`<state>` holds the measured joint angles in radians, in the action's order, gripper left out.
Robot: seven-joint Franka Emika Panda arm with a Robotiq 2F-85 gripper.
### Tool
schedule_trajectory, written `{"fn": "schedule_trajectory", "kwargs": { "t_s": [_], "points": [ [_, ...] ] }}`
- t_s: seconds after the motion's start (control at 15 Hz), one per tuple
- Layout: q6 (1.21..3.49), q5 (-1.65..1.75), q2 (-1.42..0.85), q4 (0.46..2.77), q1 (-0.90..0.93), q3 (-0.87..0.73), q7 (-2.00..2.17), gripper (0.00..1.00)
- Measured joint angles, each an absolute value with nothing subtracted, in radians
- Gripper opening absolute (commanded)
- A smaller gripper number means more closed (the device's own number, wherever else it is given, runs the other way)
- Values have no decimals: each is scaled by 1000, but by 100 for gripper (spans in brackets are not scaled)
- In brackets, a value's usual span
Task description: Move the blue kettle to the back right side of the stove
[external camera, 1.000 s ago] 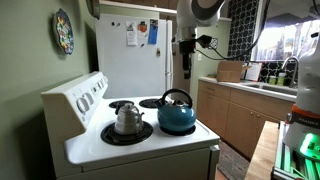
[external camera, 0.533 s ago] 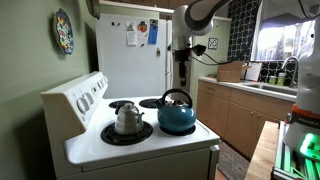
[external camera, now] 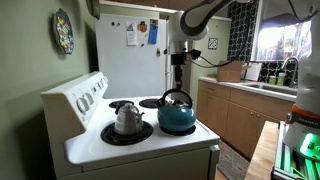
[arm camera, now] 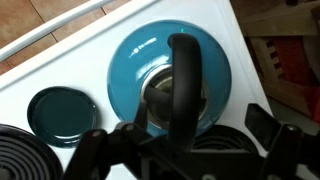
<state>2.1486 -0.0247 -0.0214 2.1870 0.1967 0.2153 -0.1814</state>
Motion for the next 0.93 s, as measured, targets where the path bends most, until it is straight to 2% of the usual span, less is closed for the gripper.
{"fn": "schedule_trajectory", "kwargs": {
  "t_s": [0.27, 0.33, 0.47, 0.53, 0.67, 0.73, 0.93],
  "points": [
    [2156, -16, -47, 2167, 196, 209, -181, 99],
    [2157, -16, -52, 2164, 196, 207, -181, 94],
    [2157, -16, -63, 2155, 196, 206, -179, 79],
    [2157, -16, -69, 2151, 196, 206, -178, 66],
    [2157, -16, -81, 2144, 196, 206, -176, 58],
    [2157, -16, -85, 2143, 196, 205, -176, 47],
    [2157, -16, -95, 2140, 196, 205, -174, 23]
  ]
}}
